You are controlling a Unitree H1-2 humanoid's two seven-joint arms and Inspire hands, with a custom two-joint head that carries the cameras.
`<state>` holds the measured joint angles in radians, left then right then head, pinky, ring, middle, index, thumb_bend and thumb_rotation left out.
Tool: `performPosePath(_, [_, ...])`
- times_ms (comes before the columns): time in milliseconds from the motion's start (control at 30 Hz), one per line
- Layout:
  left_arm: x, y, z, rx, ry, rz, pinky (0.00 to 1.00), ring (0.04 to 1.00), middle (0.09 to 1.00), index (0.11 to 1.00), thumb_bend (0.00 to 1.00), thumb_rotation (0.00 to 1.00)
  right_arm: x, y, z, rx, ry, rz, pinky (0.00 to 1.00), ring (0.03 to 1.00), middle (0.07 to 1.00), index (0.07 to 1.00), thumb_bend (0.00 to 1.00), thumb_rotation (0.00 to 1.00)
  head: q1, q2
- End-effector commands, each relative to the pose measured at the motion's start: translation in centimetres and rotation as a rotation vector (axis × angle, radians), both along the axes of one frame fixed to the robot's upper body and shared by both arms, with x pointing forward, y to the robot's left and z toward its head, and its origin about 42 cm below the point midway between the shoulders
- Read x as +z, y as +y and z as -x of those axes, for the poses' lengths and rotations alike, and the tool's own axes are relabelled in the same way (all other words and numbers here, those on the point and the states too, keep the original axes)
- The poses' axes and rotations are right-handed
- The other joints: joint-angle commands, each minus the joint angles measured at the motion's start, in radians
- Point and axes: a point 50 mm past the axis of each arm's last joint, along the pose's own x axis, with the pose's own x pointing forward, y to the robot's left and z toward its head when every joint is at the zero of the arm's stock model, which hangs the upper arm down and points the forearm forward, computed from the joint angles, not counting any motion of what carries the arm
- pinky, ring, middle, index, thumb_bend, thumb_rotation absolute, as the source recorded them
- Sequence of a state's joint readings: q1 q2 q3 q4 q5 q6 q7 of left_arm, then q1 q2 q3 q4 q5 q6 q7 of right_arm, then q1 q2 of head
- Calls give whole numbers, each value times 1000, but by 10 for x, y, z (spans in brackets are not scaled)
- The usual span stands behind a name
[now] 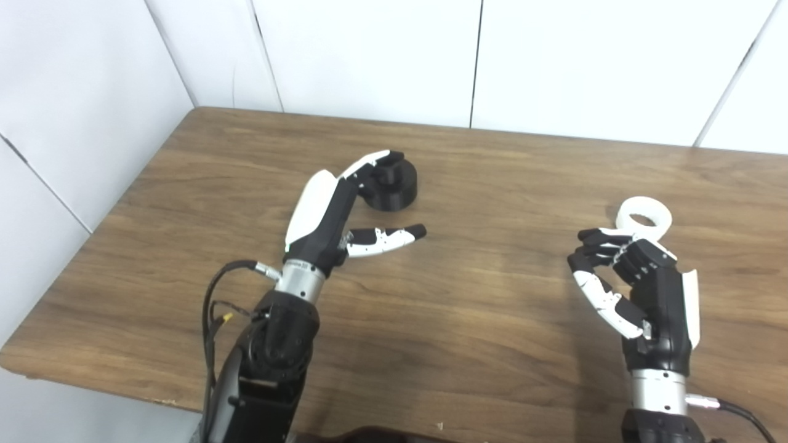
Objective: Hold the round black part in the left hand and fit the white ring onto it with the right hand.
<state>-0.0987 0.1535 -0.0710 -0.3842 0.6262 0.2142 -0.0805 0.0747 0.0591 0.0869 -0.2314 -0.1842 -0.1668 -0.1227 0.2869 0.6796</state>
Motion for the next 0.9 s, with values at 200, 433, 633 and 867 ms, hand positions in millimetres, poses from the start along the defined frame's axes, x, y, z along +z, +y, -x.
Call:
performPosePath(200, [25,16,-28,118,-75,-174,702,829,867,841,830,338,-5,-8,13,-5,-11,5,447,533,595,495,500,158,1,-2])
performPosePath(433, [34,29,-51,155,-75,-268,715,870,894,862,856,402,-6,-10,13,-9,-12,21,445,531,596,495,499,157,0,-2])
performPosePath(633, [27,40,-76,189,-23,-313,756,914,919,866,880,446,-6,-10,13,-8,-12,20,441,529,593,495,500,158,-5,-4])
performPosePath(867, [13,47,-108,209,34,-346,809,937,940,865,930,481,-6,-11,13,-6,-11,32,456,537,596,496,499,159,-12,-3])
